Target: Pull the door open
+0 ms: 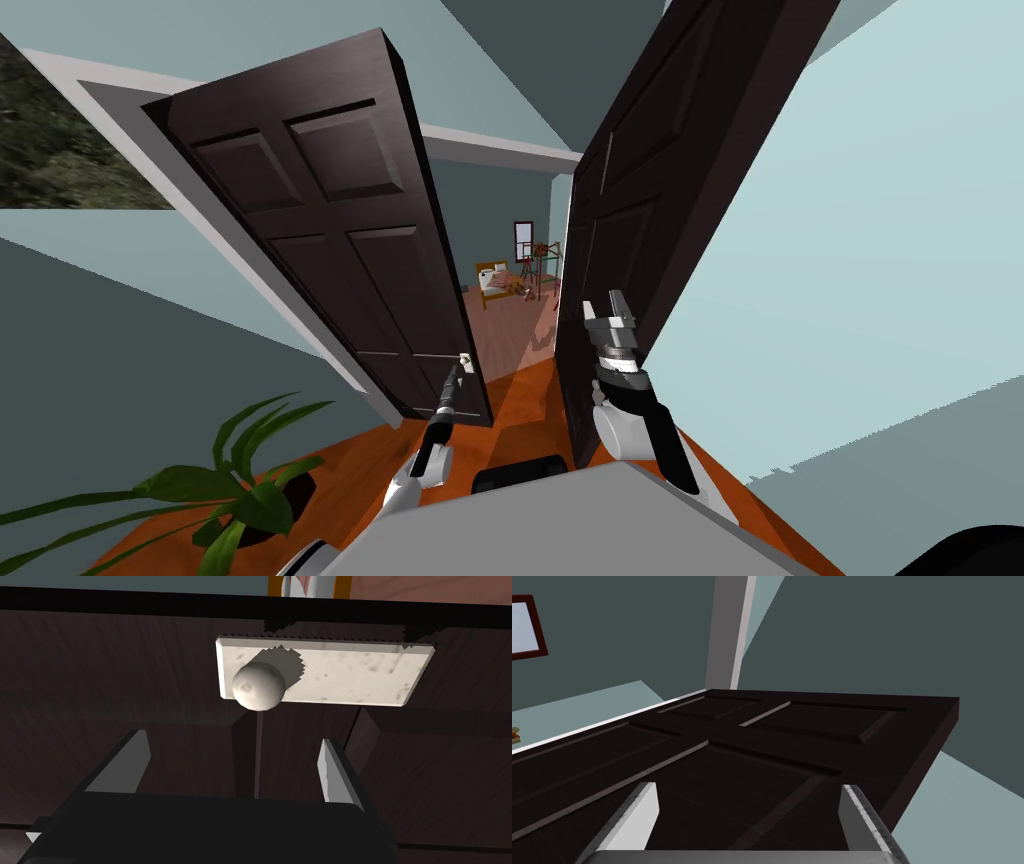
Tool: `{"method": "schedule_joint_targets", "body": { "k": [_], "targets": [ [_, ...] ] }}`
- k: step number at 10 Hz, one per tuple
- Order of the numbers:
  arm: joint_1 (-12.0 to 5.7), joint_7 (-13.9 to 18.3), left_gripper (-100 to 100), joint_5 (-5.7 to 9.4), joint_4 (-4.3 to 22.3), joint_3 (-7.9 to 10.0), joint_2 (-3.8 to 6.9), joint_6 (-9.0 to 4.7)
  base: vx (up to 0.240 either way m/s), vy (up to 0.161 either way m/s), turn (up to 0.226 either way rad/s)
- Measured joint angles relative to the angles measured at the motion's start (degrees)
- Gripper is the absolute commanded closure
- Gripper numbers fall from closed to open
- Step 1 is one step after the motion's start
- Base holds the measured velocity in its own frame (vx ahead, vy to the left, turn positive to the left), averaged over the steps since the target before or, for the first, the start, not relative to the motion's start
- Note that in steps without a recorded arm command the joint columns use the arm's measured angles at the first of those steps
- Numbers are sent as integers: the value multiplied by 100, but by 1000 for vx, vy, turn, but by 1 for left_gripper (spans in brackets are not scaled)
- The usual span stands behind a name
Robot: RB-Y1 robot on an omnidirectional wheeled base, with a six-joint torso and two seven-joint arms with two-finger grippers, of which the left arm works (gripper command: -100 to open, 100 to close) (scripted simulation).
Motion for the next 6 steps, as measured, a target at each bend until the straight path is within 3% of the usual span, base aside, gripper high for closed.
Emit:
{"method": "schedule_joint_targets", "body": {
  "k": [3, 6],
  "targets": [
    [-4, 338, -100, -86, 81, -175, 193, -95, -137, 94, -219],
    [51, 626, -100, -163, 34, -331, 385, -114, -148, 66, -103]
  ]
}}
